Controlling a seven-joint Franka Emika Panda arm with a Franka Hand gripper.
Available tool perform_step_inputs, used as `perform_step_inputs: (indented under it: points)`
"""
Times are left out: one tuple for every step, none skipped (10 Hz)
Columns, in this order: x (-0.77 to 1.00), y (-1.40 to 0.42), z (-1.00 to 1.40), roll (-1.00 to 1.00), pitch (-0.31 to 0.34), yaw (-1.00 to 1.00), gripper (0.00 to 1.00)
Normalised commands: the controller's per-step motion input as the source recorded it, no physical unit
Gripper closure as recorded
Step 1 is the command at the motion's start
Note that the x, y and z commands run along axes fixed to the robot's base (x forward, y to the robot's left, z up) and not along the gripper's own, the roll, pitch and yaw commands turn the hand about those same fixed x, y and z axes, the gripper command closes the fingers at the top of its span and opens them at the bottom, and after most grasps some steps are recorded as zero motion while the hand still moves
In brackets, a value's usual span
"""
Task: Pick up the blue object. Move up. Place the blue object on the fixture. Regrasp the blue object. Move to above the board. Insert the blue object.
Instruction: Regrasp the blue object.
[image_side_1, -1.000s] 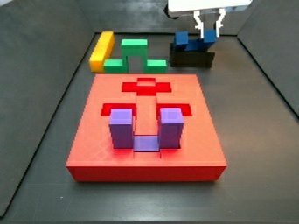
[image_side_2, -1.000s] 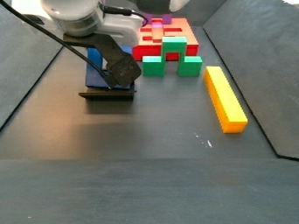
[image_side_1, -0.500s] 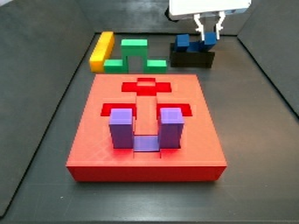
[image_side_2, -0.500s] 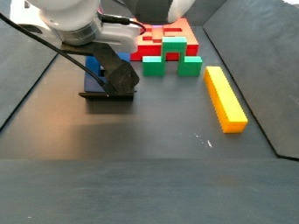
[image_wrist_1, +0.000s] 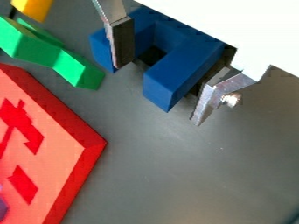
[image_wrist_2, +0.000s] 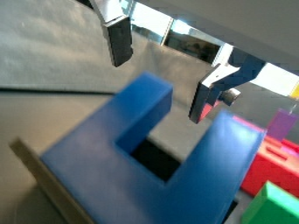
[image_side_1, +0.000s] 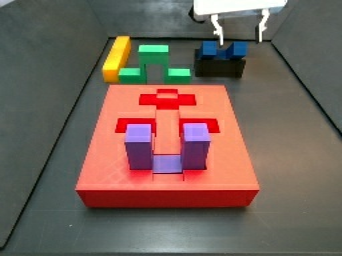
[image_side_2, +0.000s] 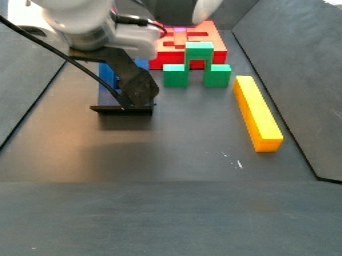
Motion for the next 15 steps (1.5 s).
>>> perform_step_inputs:
  points:
    - [0.32,-0.08,0.63,0.67,0.326,-0.19,0.00]
    - [0.11,-0.20,0.07,1.00,0.231,-0.13,0.00]
    - [0.11,-0.21,0.06,1.00,0.211,-0.11,0.00]
    - [0.07,-0.29,0.05,1.00,0.206,-0.02,0.00]
    - [0.05,-0.41,-0.03,1.00,0.103,0.00,0.00]
    - [0.00,-0.35,0.00,1.00,0.100,0.07,0.00]
    - [0.00,-0.29,0.00,1.00,0.109,0.07,0.00]
    - [0.00,-0.22,0.06,1.00,0.129,0.07,0.00]
    - [0.00,-0.22,0.06,1.00,0.146,0.09,0.00]
    - [0.00,-0.25,0.01,1.00,0.134,0.12,0.00]
    - [0.00,-0.27,0.00,1.00,0.097,0.12,0.00]
    - [0.00,-0.28,0.00,1.00,0.080,0.11,0.00]
    - [0.01,-0.27,0.00,1.00,0.069,0.11,0.00]
    - [0.06,-0.30,0.00,1.00,0.020,0.11,0.00]
    - [0.13,-0.32,0.00,1.00,0.000,0.09,0.00]
